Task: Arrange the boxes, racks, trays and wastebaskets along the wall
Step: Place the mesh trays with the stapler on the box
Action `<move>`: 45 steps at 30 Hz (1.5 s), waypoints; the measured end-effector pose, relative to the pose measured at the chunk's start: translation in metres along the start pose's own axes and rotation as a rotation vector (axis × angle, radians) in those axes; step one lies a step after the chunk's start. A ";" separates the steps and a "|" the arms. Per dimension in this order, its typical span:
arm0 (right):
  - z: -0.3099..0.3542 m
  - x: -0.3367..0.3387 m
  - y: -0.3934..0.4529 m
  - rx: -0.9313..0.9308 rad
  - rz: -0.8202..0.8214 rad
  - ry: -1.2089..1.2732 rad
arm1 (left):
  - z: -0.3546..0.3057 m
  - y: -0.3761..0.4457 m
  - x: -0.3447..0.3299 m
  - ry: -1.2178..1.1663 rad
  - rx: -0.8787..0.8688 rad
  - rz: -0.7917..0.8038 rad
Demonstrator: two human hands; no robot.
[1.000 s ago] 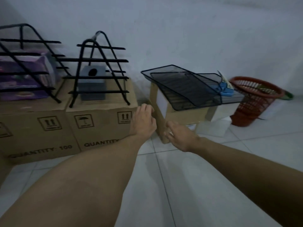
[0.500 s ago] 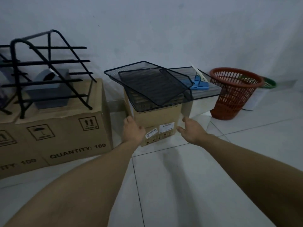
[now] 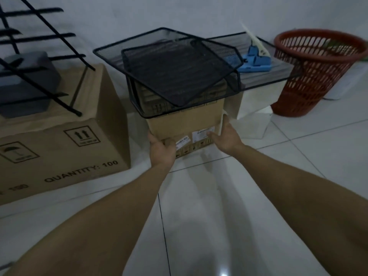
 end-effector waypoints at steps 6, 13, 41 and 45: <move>0.001 -0.015 0.012 0.025 -0.074 0.204 | -0.003 0.005 0.003 -0.057 -0.033 -0.099; 0.025 -0.046 0.016 0.091 -0.063 0.104 | 0.010 0.018 0.049 -0.114 0.004 -0.251; 0.060 -0.114 -0.009 -0.004 -0.274 0.282 | 0.016 -0.017 0.081 0.500 -0.320 -0.168; 0.071 -0.104 -0.003 -0.009 -0.316 0.188 | 0.024 -0.003 0.074 0.530 -0.289 -0.101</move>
Point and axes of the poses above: each hand's wrist, its own y-axis towards the middle knuckle, its own x-axis out of the back of the hand, z = x × y, the point moved 10 cm from there along y, towards the middle knuckle, and after that the axes turned 2 degrees about -y, right-handed, at the moved point
